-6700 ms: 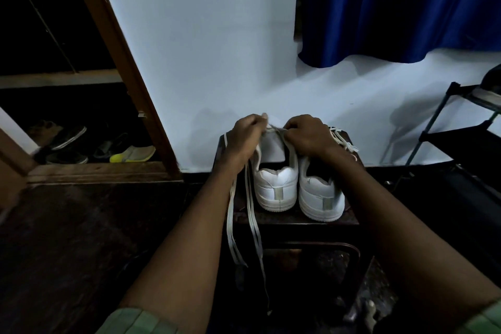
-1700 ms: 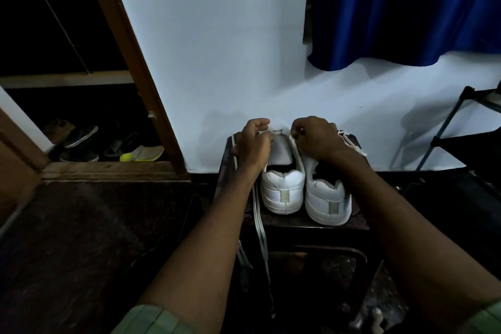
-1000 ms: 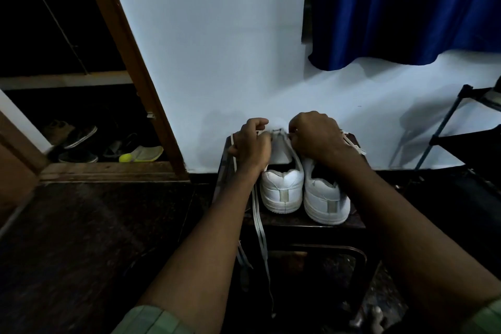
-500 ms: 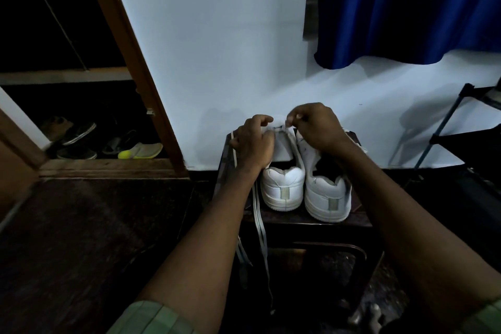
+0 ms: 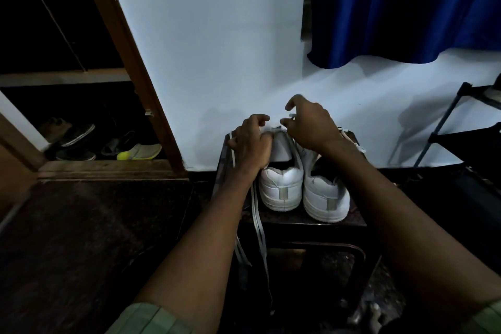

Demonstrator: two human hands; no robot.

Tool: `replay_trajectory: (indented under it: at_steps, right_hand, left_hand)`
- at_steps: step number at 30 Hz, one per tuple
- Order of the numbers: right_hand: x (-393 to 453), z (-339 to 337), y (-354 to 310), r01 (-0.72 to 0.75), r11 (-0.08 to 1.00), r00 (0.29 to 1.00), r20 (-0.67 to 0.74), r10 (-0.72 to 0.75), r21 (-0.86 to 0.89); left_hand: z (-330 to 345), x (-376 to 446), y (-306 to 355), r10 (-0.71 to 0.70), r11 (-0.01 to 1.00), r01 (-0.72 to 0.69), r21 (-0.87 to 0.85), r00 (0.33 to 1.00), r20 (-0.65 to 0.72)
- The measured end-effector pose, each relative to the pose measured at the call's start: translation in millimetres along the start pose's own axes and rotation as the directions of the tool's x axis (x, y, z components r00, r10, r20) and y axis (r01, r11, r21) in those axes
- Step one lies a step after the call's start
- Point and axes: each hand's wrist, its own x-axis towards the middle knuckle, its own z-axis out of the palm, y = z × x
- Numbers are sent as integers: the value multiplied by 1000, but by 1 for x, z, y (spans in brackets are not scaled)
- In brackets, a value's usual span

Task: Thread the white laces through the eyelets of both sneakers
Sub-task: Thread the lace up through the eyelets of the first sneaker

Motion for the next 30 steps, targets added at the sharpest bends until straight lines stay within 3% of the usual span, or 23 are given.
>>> replay_trajectory:
  at_steps: [3, 6, 8, 11, 12, 14, 16, 17, 18, 20, 22, 23, 26, 30]
  right_hand:
    - [-7, 0, -1, 26, 950, 998, 63, -6, -313]
    - [-8, -2, -1, 35, 939, 998, 61, -15, -342]
    - [-1, -2, 3, 39, 984, 998, 47, -31, -174]
    - [2, -8, 4, 25, 957, 998, 44, -39, 289]
    - [1, -11, 4, -10, 884, 1000, 26, -2, 468]
    - [-1, -14, 3, -113, 636, 992, 46, 121, 764]
    - [-1, -13, 2, -189, 389, 977, 132, 170, 902]
    - [0, -12, 2, -214, 353, 968, 151, 199, 911]
    - [1, -10, 2, -215, 396, 965, 132, 227, 892]
    - [4, -6, 1, -151, 657, 972, -9, 233, 739]
    - [7, -3, 1, -61, 886, 982, -129, 135, 459]
    - [7, -3, 0, -59, 949, 990, -105, 96, 309]
    - [1, -1, -3, -50, 991, 998, 29, 54, -124]
    - [-13, -5, -13, -2, 910, 998, 53, 26, -415]
  left_hand:
    - [-1, -1, 0, 10, 1000, -10, 13, 1000, 1]
    - [-2, -2, 1, 10, 1000, -10, 14, 1000, 0]
    - [-2, -2, 0, 13, 1000, -13, 15, 1000, -3]
    - [-1, -1, 0, 14, 1000, -14, 27, 1000, 0]
    - [-1, -1, 1, 13, 1000, -13, 26, 1000, 1]
    - [0, 0, 2, 6, 1000, -6, 29, 1000, 4]
    - [0, -1, 2, -4, 1000, 4, 29, 1000, 6]
    - [0, -1, 3, -8, 1000, 8, 24, 1000, 10]
    - [1, -1, 3, -11, 1000, 11, 18, 1000, 14]
    - [1, 0, 2, -14, 1000, 14, 2, 1000, 16]
    - [0, 1, 0, -13, 1000, 13, -9, 1000, 20]
    - [0, 1, 0, -7, 1000, 7, -11, 1000, 25]
    - [-1, -1, 0, 8, 1000, -8, -13, 1000, 27]
    - [-2, -1, -1, 11, 999, -11, -32, 1000, 14]
